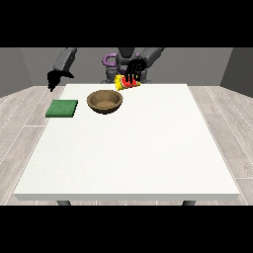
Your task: Pick the cup and pour the ball into the bowl, then pick the bowl and place it on the pad
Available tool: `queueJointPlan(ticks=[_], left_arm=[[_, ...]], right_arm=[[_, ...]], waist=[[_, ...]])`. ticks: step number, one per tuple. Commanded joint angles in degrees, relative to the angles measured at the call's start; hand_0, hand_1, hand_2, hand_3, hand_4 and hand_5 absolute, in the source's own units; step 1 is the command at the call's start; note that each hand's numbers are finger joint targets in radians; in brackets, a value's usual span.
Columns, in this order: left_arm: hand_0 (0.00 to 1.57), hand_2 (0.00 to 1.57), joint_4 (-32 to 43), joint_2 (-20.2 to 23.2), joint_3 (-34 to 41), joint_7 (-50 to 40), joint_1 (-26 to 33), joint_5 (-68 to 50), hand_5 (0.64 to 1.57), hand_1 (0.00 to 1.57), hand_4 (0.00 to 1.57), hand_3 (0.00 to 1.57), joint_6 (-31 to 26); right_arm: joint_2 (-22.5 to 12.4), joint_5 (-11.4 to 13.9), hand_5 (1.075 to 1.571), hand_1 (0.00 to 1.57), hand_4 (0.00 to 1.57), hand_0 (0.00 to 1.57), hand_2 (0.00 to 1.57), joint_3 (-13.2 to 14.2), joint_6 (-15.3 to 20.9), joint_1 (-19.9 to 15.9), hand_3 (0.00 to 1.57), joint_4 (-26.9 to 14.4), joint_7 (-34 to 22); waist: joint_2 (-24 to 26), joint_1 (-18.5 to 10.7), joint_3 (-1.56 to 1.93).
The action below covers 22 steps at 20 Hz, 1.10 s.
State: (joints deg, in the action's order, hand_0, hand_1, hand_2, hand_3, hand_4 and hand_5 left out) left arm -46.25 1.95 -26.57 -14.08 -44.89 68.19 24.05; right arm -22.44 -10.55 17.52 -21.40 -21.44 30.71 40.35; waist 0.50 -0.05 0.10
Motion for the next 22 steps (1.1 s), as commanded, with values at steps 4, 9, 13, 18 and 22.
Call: queueJointPlan(ticks=[4, 9, 13, 18, 22], left_arm=[[0.0, 1.57, -2.71, -1.74, -2.47, -4.08, -6.16, 6.18, 1.534, 0.0, 0.8, 1.52, -12.48], [0.0, 1.57, -9.24, -1.92, -8.19, -7.24, -5.68, 10.02, 1.523, 0.0, 0.52, 1.57, -16.42], [0.0, 1.57, -12.32, -1.58, -7.36, -3.26, -5.28, 12.59, 1.537, 0.0, 0.62, 1.57, -19.83], [0.06, 1.57, -12.42, -1.94, -13.64, -2.81, -4.47, 16.82, 1.566, 0.06, 0.81, 1.57, -23.78], [1.16, 1.57, -12.18, -0.74, -14.35, 0.76, -7.7, 20.3, 1.542, 1.16, 1.13, 1.57, -28.77]], right_arm=[[-0.23, 0.67, 1.537, 0.0, 0.41, 0.0, 0.29, -0.28, -0.31, 1.1, 0.37, -1.55, 2.32], [-1.77, -0.07, 1.538, 0.0, 0.4, 0.0, 0.21, 0.84, -3.51, 2.11, 0.35, -4.43, 5.9], [-1.59, -0.42, 1.534, 0.0, 0.42, 0.0, 0.17, 1.63, -0.99, 2.58, 0.35, -4.87, 7.33], [-3.66, -2.05, 1.53, 0.0, 0.42, 0.0, 0.12, 2.33, -3.31, 0.01, 0.26, -4.92, 3.41], [-3.81, -1.0, 1.53, 0.0, 0.42, 0.0, 0.1, 1.55, -2.58, 1.55, 0.25, -4.48, 5.52]], waist=[[1.01, -0.5, -0.05], [-1.1, -1.79, -0.02], [-0.99, -4.65, -0.04], [-2.13, -3.04, -0.03], [-1.38, -2.89, -0.02]])
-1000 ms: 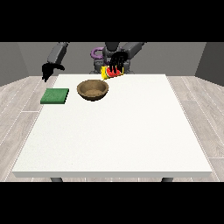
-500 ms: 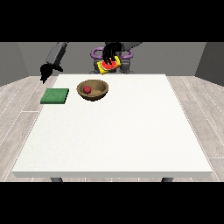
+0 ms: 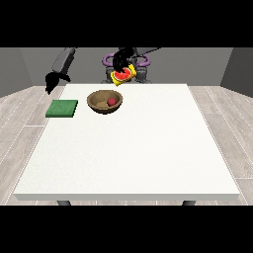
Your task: Pick the cup and pour the ball into the bowl, then pick the bowl and place it on the pad
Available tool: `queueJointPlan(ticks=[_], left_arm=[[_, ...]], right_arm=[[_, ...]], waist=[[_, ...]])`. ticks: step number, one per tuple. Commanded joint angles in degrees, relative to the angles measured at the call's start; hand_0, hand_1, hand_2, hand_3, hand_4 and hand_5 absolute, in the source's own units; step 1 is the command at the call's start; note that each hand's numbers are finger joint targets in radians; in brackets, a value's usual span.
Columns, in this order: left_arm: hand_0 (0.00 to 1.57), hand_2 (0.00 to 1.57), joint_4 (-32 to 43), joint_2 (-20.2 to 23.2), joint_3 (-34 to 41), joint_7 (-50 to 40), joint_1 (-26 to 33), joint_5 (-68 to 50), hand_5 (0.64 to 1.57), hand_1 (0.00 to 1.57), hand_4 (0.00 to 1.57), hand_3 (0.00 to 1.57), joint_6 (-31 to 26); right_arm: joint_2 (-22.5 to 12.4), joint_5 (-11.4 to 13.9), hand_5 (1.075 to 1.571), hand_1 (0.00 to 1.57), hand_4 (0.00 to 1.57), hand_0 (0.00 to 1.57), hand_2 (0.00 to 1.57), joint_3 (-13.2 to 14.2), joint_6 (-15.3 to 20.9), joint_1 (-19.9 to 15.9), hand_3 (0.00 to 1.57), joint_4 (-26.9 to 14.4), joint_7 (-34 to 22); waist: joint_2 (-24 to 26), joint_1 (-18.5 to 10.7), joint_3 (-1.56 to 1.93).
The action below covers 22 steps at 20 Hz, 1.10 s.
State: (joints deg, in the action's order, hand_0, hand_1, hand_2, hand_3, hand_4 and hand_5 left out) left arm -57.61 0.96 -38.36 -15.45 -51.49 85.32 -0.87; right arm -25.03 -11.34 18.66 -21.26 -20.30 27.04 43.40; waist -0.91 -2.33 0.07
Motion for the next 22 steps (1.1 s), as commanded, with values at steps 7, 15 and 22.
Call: queueJointPlan(ticks=[7, 15, 22], left_arm=[[1.26, 1.57, -4.26, -0.89, 2.78, 3.08, -0.28, 6.22, 1.56, 1.26, 1.04, 1.57, -4.41], [0.8, 1.57, -10.39, 8.76, 20.6, 10.32, 12.38, -12.19, 1.507, 0.8, 0.82, 1.57, 10.55], [1.27, 1.09, -10.57, 3.34, 28.43, 26.88, 29.17, -34.24, 1.571, 1.27, 1.4, 0.8, 20.47]], right_arm=[[-0.54, -0.17, 1.548, 0.0, 0.69, 0.0, 0.16, -0.76, -3.27, -0.2, 0.28, -0.78, -0.07], [-0.02, -3.34, 1.554, 0.0, 0.73, 0.0, 0.3, 1.1, -3.4, 4.42, 0.25, 0.47, -2.39], [-1.09, -5.16, 1.553, 0.0, 0.71, 0.0, 0.35, 3.39, 0.4, 1.38, 0.3, 3.31, -2.07]], waist=[[-1.58, -0.43, -0.02], [-0.92, -6.46, -0.18], [-12.02, -14.03, -0.8]])
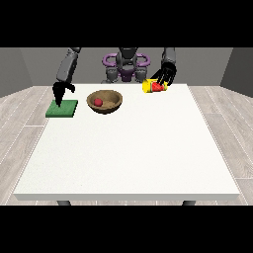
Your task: Pick the cup and pour the ball into the bowl, then pick the bowl and place it on the pad
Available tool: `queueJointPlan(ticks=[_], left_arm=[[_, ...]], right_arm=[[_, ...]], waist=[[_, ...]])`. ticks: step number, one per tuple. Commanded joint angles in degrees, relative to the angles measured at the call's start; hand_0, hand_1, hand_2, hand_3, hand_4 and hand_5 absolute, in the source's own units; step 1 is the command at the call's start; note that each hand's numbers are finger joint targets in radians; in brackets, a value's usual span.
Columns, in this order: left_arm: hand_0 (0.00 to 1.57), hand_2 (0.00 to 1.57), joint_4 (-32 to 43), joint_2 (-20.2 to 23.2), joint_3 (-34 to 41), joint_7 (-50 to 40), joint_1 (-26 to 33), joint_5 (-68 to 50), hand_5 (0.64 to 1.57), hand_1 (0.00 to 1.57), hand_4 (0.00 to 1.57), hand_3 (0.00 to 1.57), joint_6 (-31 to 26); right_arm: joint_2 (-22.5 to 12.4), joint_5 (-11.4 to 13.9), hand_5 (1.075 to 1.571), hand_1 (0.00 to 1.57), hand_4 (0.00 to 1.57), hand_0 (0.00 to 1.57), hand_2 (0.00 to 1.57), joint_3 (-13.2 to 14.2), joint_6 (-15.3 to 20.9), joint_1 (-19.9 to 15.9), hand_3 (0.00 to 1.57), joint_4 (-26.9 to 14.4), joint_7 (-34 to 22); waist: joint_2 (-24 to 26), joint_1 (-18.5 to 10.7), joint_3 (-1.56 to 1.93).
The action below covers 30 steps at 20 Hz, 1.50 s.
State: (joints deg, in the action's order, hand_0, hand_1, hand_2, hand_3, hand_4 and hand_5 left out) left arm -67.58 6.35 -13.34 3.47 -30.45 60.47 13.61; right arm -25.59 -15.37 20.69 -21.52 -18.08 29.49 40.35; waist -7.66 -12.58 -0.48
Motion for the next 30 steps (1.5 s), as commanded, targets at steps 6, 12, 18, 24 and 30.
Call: queueJointPlan(ticks=[6, 12, 18, 24, 30], left_arm=[[1.18, 1.07, -1.15, 2.25, 13.99, 28.75, 7.96, -29.14, 1.564, 1.18, 1.41, 0.72, 3.31], [0.0, 0.0, 6.47, -1.12, 17.93, 31.29, 3.82, -42.62, 0.654, 0.0, 0.0, 0.0, -11.08], [0.0, 0.0, 9.46, -0.5, 18.9, 33.3, 4.7, -44.61, 0.654, 0.0, 0.0, 0.0, -14.33], [0.0, 0.0, 8.49, -0.09, 20.08, 30.55, 3.73, -44.97, 0.69, 0.0, 0.0, 0.0, -13.21], [0.0, 0.0, 20.68, 1.7, 24.4, 31.98, 10.45, -47.13, 0.664, 0.0, 0.0, 0.0, -13.75]], right_arm=[[-0.46, -3.77, 1.55, 0.0, 0.68, 0.0, 0.42, 4.03, 1.65, -2.39, 0.24, 1.89, 2.59], [0.2, -6.13, 1.548, 0.0, 0.0, 0.0, 0.29, 4.72, 1.83, -7.15, 0.0, 6.09, 1.11], [5.23, -4.05, 1.571, 0.0, 0.0, 0.0, 0.0, 1.35, 7.29, -7.21, 0.0, 7.66, -3.22], [6.19, -6.62, 1.569, 0.0, 0.0, 0.0, 0.0, 2.09, 4.01, -8.26, 0.0, 5.21, -7.95], [13.66, -2.83, 1.57, 0.0, 0.0, 0.0, 0.0, -5.81, 10.99, -5.14, 0.0, 13.88, -18.12]], waist=[[-13.03, -6.85, 0.24], [-20.17, -4.6, 0.26], [-14.87, -3.38, 0.44], [-11.72, -1.38, 0.51], [4.0, 8.13, 0.37]])
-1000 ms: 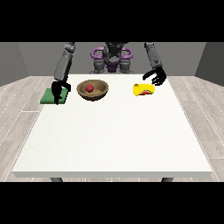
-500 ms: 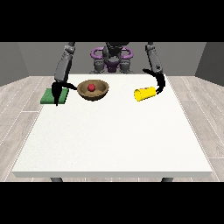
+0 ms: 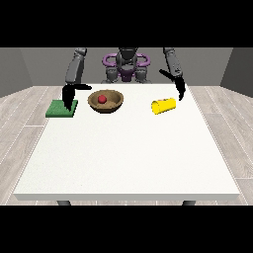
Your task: Pick the cup and pour the ball into the bowl, then pick the bowl and place it on the pad
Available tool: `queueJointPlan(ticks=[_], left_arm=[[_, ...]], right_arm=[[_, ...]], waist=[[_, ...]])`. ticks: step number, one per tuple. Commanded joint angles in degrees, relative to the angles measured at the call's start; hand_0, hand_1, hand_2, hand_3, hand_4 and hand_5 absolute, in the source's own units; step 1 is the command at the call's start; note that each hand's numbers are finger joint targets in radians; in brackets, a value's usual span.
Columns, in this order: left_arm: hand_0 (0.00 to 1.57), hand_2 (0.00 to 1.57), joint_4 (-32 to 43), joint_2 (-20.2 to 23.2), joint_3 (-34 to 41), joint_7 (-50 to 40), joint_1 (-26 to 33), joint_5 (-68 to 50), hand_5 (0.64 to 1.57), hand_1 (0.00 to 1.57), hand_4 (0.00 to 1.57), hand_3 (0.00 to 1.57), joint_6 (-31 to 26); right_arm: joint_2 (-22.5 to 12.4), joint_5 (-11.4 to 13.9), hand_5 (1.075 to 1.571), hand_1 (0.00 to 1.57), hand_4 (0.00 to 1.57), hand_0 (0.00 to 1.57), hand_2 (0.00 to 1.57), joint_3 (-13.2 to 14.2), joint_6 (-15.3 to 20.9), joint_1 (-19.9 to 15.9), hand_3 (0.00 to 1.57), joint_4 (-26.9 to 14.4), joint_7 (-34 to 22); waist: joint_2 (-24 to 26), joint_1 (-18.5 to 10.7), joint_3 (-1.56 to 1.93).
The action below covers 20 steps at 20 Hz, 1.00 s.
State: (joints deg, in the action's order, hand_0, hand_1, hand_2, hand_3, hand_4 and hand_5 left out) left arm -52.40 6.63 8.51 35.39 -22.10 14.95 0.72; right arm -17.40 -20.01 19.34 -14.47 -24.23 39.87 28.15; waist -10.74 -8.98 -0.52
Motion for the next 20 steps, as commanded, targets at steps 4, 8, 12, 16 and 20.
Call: queueJointPlan(ticks=[4, 8, 12, 16, 20], left_arm=[[0.0, 0.0, 2.5, 1.86, 2.03, -0.18, 2.23, -1.76, 0.702, 0.0, 0.0, 0.0, 0.29], [0.0, 0.0, -2.71, 0.18, -0.38, -3.03, 2.56, -0.81, 0.69, 0.0, 0.0, 0.0, 1.47], [0.0, 0.0, -3.91, -0.81, -0.89, -3.35, 2.13, -1.95, 0.699, 0.0, 0.0, 0.0, 0.71], [0.0, 0.0, -8.66, 3.03, -1.48, -3.33, 3.13, -2.71, 0.697, 0.0, 0.0, 0.0, -4.58], [0.0, 0.0, -8.15, 2.4, -1.16, -5.02, 2.27, -3.23, 0.683, 0.0, 0.0, 0.0, -4.42]], right_arm=[[6.5, 0.59, 1.57, 0.0, 0.0, 0.0, 0.0, -4.01, 3.91, -0.84, 0.0, -0.09, -6.31], [7.72, 0.67, 1.571, 0.0, 0.0, 0.0, 0.0, -2.9, 4.26, -0.64, 0.0, -5.77, -1.47], [8.13, 0.17, 1.57, 0.0, 0.0, 0.0, 0.0, -2.6, 5.47, -5.09, 0.0, -8.52, -1.7], [9.0, -0.8, 1.569, 0.0, 0.0, 0.0, 0.0, -0.33, 7.69, -5.74, 0.0, -11.96, 2.71], [10.52, 0.5, 1.551, 0.0, 0.47, 0.0, 0.0, -1.76, 10.94, -2.26, 0.0, -13.57, -1.5]], waist=[[5.14, 3.99, 0.53], [3.83, 1.53, 0.56], [1.71, 1.64, 0.55], [-1.03, -2.61, 0.58], [-0.73, -1.77, 0.52]])
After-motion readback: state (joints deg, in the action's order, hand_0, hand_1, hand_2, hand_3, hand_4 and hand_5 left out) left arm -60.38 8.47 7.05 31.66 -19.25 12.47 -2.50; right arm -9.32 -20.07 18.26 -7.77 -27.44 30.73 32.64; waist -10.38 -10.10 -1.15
